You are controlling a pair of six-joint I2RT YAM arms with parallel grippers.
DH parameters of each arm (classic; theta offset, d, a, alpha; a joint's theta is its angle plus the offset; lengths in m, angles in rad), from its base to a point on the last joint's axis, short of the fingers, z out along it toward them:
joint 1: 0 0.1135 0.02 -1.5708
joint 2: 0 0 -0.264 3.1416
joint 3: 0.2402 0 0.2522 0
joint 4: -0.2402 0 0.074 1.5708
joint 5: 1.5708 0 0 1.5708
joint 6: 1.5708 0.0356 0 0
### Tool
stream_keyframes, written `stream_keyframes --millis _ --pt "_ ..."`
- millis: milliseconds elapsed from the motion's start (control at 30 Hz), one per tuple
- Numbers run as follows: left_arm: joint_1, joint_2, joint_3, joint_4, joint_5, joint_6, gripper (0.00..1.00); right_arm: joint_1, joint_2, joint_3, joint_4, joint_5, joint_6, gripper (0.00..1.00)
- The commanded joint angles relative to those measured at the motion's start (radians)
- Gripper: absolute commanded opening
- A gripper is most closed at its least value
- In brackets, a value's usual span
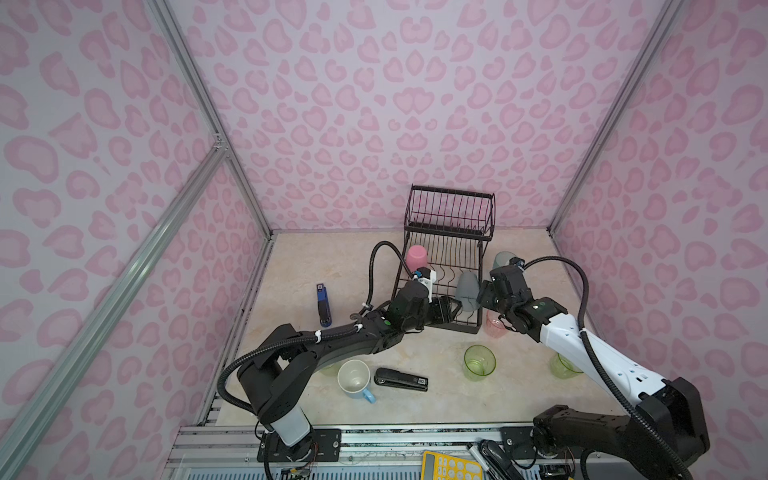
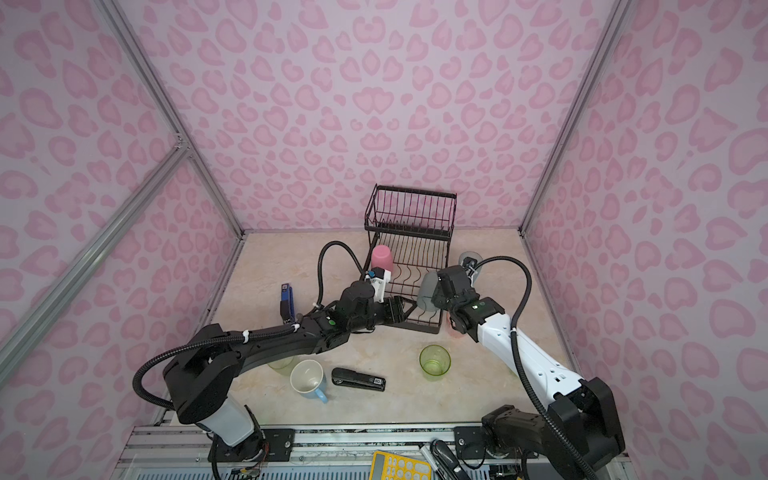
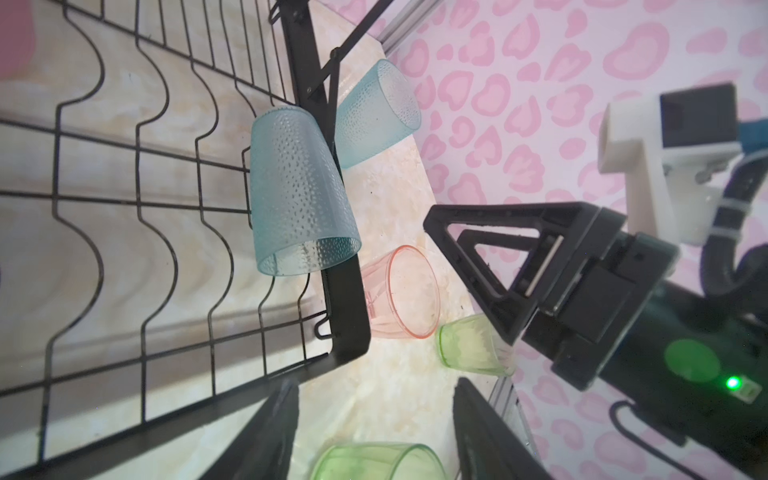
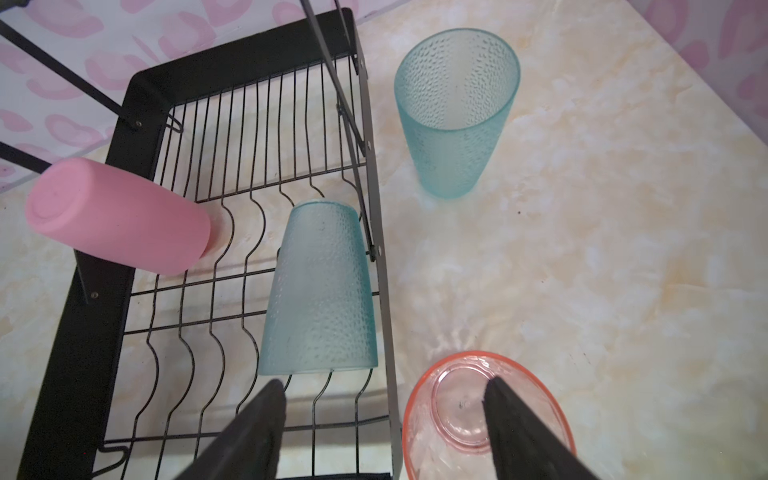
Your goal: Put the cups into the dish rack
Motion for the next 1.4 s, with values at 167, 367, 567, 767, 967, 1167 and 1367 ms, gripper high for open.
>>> stream_keyframes --millis 167,367,567,767,967,1167,1367 --pt "-0.056 0.006 0.062 -0.079 -0.07 -0.468 0.66 -0.105 -0.092 -0.061 -0.021 -0.066 0.102 0.75" --pt "-0.089 0.091 0.111 -0.02 -0.109 -0.692 0.66 -0.169 -0.18 -0.119 0.015 -0.11 0.117 0.74" --pt "-0.106 0.18 0.175 0.024 -0.193 -0.824 0.65 -0.182 -0.213 -0.16 0.044 -0.157 0.104 0.73" --pt "-0.109 0.234 0.226 0.034 -0.302 -0.901 0.62 -0.182 -0.249 -0.212 0.081 -0.178 0.099 0.73" --pt "-0.108 0.313 0.288 0.013 -0.351 -0.971 0.58 -0.184 -0.277 -0.233 0.097 -0.179 0.1 0.73" --pt "-0.106 0.38 0.36 0.017 -0.406 -0.986 0.57 -0.184 -0.307 -0.239 0.105 -0.166 0.101 0.73" --pt "-0.096 0.441 0.42 0.027 -0.434 -0.973 0.55 -0.184 -0.313 -0.247 0.11 -0.162 0.091 0.73"
